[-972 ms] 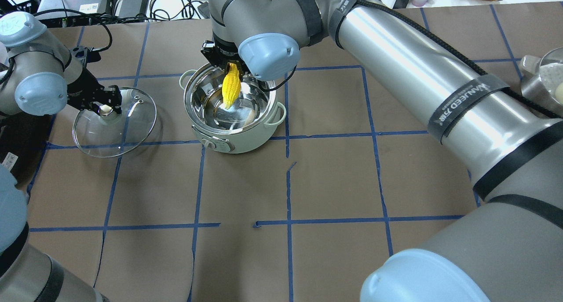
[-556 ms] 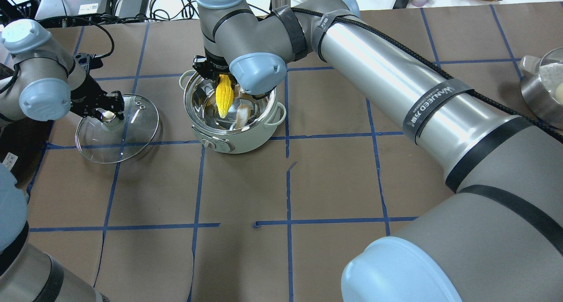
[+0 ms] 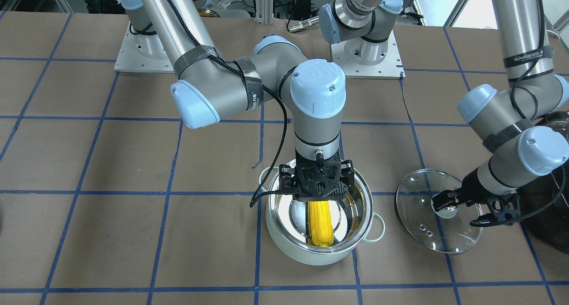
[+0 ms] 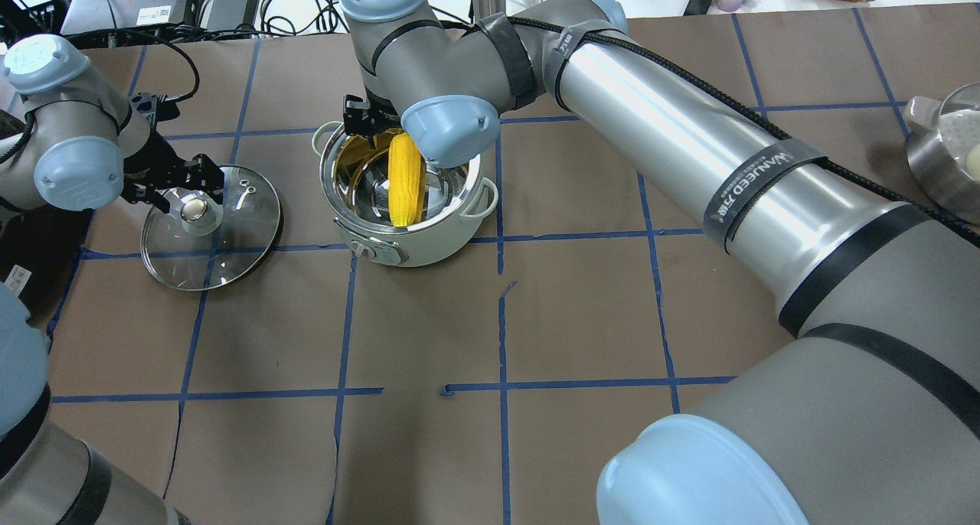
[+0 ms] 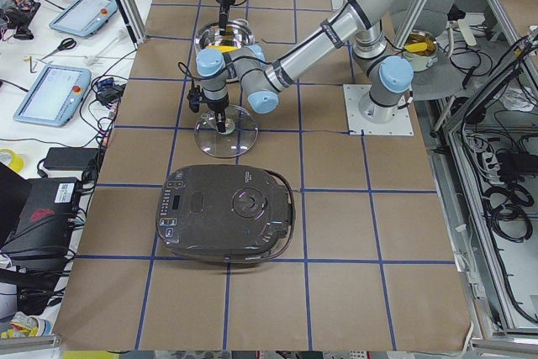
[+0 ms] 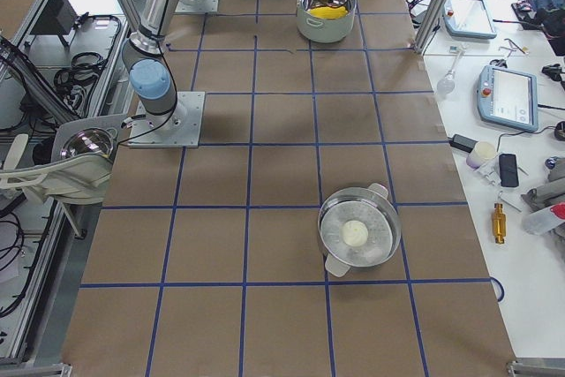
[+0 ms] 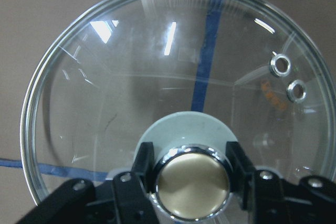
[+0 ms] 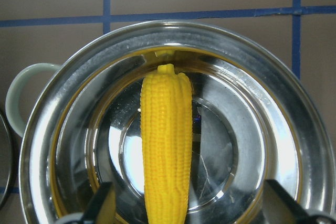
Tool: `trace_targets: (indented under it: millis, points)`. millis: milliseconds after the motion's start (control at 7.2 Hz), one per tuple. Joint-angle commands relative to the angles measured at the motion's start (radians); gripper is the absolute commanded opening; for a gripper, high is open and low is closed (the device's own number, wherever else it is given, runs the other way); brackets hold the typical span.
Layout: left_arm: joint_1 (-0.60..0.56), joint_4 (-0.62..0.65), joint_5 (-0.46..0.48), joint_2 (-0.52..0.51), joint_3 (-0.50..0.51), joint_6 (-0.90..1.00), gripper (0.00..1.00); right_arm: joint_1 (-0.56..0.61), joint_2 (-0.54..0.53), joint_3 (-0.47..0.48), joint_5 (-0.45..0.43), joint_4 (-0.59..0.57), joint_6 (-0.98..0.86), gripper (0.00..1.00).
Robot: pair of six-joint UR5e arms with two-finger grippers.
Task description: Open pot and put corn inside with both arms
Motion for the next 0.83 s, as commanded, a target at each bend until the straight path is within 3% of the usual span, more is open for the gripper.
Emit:
trace_targets:
  millis: [0, 417, 694]
  points:
    - [-0.015, -0.033, 0.004, 0.038, 0.035, -0.009, 1.0, -0.032, -0.054, 0.034, -0.014, 0.028, -0.029, 1.0]
    - [-0.084, -0.451, 0.015, 0.239, 0.201, -0.157, 1.0, -0.166, -0.253, 0.203, 0.004, 0.086, -0.047, 1.0]
    - [-0.312, -0.529, 0.02, 0.354, 0.257, -0.367, 1.0, -0.231, -0.379, 0.3, 0.03, 0.156, -0.095, 1.0]
